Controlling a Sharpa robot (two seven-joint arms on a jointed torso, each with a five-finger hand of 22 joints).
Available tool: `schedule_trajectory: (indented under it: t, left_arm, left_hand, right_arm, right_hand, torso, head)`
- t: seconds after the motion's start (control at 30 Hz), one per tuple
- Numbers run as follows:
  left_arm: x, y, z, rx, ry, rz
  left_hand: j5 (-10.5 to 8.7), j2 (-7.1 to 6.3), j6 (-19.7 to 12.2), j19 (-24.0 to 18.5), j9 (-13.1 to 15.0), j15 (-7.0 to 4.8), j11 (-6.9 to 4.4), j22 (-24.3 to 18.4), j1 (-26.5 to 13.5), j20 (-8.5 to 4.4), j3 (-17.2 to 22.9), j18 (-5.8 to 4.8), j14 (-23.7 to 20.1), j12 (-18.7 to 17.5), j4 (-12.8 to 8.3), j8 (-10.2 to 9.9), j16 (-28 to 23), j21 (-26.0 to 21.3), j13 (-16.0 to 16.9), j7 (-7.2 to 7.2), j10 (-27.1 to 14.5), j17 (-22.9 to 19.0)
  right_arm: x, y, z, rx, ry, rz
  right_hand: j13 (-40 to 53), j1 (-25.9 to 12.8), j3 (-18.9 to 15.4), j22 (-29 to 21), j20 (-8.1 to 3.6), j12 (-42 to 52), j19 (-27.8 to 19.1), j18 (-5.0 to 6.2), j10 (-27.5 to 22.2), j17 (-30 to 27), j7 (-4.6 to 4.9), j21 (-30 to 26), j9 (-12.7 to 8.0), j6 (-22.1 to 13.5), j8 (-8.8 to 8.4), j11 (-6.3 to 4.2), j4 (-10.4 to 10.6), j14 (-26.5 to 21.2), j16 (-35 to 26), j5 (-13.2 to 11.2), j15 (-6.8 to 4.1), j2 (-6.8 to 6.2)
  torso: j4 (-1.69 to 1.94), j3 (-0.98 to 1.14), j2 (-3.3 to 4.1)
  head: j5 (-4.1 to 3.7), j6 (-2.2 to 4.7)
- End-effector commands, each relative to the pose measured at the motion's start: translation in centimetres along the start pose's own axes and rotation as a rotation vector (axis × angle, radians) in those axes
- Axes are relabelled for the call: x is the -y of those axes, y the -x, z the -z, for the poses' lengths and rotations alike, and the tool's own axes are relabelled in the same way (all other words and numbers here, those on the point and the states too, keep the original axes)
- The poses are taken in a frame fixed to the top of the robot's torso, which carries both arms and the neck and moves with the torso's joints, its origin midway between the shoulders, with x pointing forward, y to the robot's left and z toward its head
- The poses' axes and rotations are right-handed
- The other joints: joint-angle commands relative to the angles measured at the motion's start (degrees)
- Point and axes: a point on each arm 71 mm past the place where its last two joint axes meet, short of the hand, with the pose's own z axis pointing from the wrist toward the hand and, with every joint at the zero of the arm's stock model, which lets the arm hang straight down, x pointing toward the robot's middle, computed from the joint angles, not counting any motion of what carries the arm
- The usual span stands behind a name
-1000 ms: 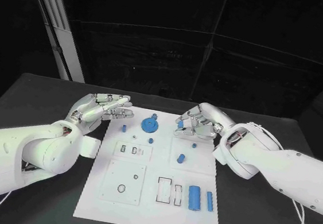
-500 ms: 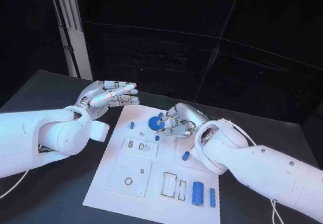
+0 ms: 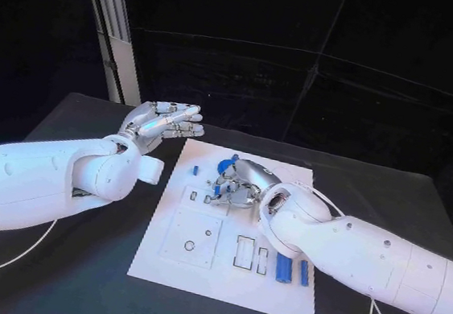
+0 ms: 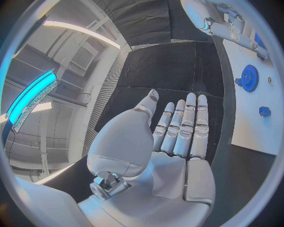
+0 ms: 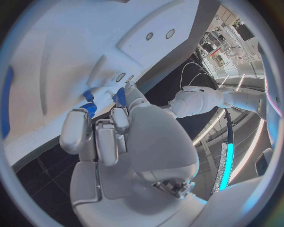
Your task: Assemble the parts on the task board
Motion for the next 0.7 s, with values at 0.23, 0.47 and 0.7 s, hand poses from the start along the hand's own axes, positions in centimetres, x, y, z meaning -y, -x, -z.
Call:
schedule_trajectory:
  t: [0.23,0.47,0.7]
  left_arm:
    - [0.04,-0.37,-0.11,-0.021,0.003,0.017]
    - [0.01,-0.50,-0.09,-0.024,0.005,0.018]
    - [0.01,-0.63,-0.04,-0.028,0.006,0.020]
  left_hand:
    - [0.14,0.12,-0.07,0.49,0.00,-0.04,-0.16,-0.02,0.39,-0.08,0.03,0.74,-0.12,-0.01,-0.32,-0.08,-0.24,-0.36,-0.02,1.21,0.10,-0.08]
    - [0.14,0.12,-0.07,0.49,0.00,-0.04,-0.16,-0.02,0.39,-0.08,0.03,0.74,-0.12,-0.01,-0.32,-0.08,-0.24,-0.36,-0.02,1.21,0.10,-0.08]
    - [0.14,0.12,-0.07,0.49,0.00,-0.04,-0.16,-0.02,0.39,-0.08,0.03,0.74,-0.12,-0.01,-0.32,-0.08,-0.24,-0.36,-0.02,1.21,0.10,-0.08]
  right_arm:
    - [-0.45,-0.49,-0.06,0.020,0.010,0.037]
    - [-0.31,-0.71,-0.12,0.006,0.005,0.042]
    - [-0.07,-0.83,-0.19,-0.001,-0.002,0.046]
  right_hand:
    - [-3.44,0.30,0.40,-0.03,-0.33,-0.24,0.05,0.14,-0.08,7.32,-0.61,-0.18,0.03,0.82,0.10,-0.28,0.04,4.28,-0.22,0.27,-0.39,0.88]
    - [-3.39,0.12,0.39,-0.07,-0.33,-0.18,0.04,0.14,-0.01,7.32,-0.57,-0.21,0.00,0.73,0.04,-0.25,0.06,4.29,-0.22,0.30,-0.37,0.77]
    - [-3.62,-0.07,0.38,-0.18,-0.33,-0.48,-0.01,0.16,-0.13,7.32,-0.54,-0.27,-0.04,0.66,-0.03,-0.23,0.04,4.29,-0.23,0.23,-0.35,0.58]
  torso:
    - [0.12,0.21,0.23]
    - [0.05,0.33,0.36]
    - [0.07,0.34,0.43]
  head:
    - [0.46,-0.42]
    - [0.64,-0.69]
    - [0.30,-0.79]
